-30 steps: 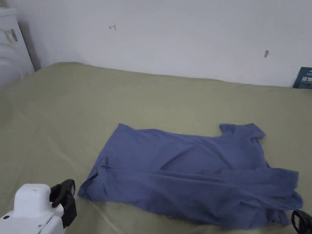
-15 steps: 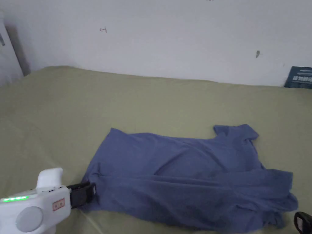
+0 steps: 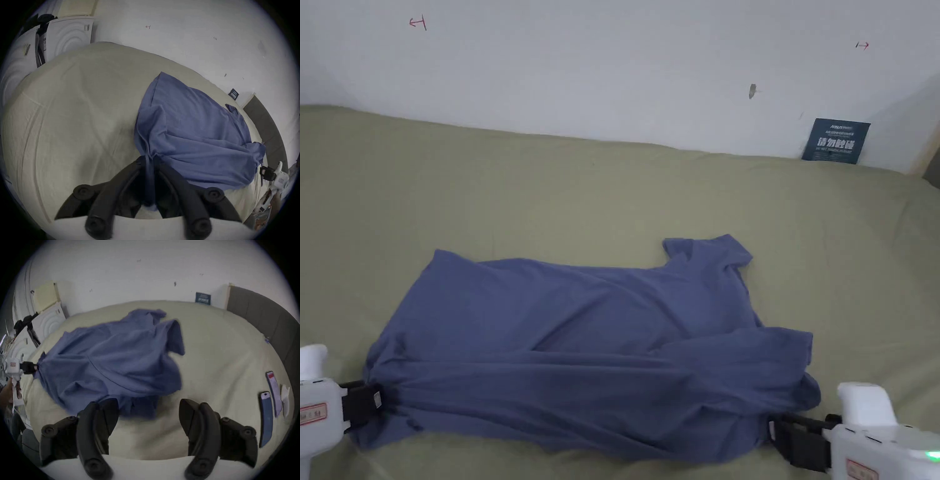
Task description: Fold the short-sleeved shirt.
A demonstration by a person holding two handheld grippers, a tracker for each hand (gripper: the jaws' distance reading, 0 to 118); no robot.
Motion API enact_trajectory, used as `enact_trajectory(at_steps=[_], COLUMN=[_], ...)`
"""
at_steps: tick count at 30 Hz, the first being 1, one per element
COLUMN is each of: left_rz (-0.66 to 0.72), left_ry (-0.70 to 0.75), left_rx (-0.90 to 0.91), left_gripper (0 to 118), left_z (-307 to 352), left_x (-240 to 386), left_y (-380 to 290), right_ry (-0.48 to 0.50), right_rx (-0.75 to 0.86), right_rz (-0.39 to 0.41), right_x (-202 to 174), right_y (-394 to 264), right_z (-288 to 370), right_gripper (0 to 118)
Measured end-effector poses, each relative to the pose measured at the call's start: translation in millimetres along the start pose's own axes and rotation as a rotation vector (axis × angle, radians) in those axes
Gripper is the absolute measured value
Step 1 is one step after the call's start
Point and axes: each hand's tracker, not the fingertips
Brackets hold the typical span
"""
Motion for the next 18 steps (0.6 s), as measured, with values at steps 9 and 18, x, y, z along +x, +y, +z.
enact_trajectory(at_steps=[9, 18], left_rz=[-0.001, -0.051], left_ry=[-0.01, -0.076], left_rx=[-0.012, -0.013], left_gripper=[10, 9], left_z=[2, 34], left_x=[-2, -11], left_y=[2, 2], right_ry=[0.008, 0.075], right_rx=[-0.017, 0.078], right_rz=[0.107, 0.035], right_x=[-24, 0], right_y=[2, -2], right_z=[-9, 54], right_gripper=[9, 8])
